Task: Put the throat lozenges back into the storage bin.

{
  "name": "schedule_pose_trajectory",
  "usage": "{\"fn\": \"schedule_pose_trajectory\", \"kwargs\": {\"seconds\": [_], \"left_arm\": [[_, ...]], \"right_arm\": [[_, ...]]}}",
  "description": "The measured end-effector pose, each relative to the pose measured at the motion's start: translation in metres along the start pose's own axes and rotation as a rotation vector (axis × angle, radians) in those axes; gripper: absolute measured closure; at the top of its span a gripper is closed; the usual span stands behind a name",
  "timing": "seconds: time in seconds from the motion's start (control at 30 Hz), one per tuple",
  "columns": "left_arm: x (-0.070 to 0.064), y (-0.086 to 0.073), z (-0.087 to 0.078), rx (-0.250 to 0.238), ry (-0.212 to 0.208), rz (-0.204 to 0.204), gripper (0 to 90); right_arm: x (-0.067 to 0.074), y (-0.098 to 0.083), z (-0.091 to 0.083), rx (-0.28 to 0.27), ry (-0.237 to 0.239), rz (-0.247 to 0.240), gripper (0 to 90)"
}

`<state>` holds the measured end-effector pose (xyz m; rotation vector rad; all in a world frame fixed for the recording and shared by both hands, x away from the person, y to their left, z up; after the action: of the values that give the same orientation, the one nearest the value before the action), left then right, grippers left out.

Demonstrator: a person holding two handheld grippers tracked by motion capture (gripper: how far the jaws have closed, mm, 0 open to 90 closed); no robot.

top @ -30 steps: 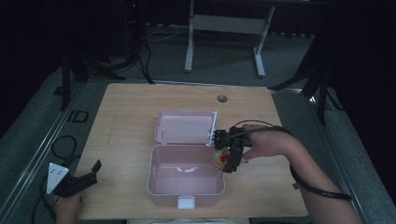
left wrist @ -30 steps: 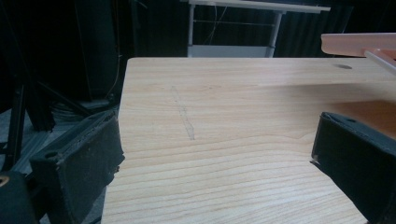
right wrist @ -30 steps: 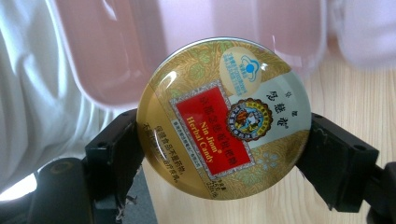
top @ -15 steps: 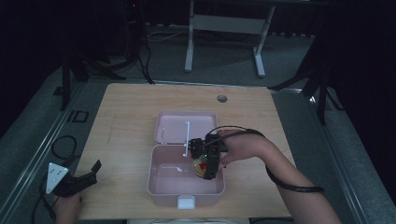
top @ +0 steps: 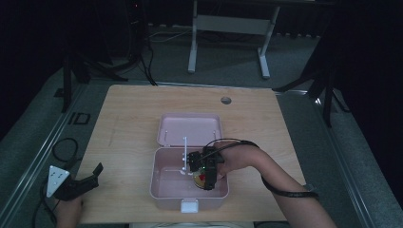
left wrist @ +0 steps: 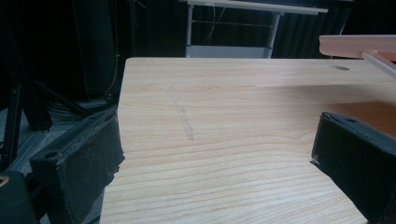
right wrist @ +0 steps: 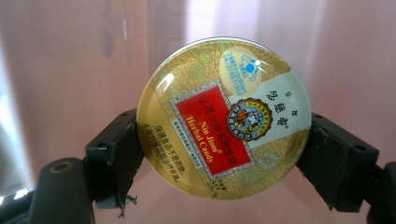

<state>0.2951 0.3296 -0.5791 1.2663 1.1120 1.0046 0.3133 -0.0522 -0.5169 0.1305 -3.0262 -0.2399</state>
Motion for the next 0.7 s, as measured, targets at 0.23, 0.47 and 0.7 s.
{"fn": "schedule_pose_trajectory", "kwargs": {"seconds": [0.23, 0.47, 0.7], "left_arm": [[0.0, 0.0, 0.0, 0.001, 0.0, 0.002, 2.2], [0.0, 0.0, 0.0, 0.002, -0.001, 0.003, 2.3], [0.0, 0.0, 0.0, 0.004, -0.002, 0.006, 2.3]], "right_arm": [[-0.003, -0.006, 0.023, 0.047, 0.014, -0.004, 19.9], [-0.007, -0.009, 0.039, 0.079, 0.003, 0.014, 19.9], [-0.01, -0.016, 0.041, 0.122, -0.008, 0.039, 19.9]]}}
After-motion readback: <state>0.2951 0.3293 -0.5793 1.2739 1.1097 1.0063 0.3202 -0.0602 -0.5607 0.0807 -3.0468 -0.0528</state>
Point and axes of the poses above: each handheld gripper's, and its own axes: z roughly forward along the jaws, y roughly out of its top, x roughly to its left, the point moved 8 cm from there along z, roughly forward along the jaws, and after that the axes turned 10 degrees about -x, right-handed, at the moved point
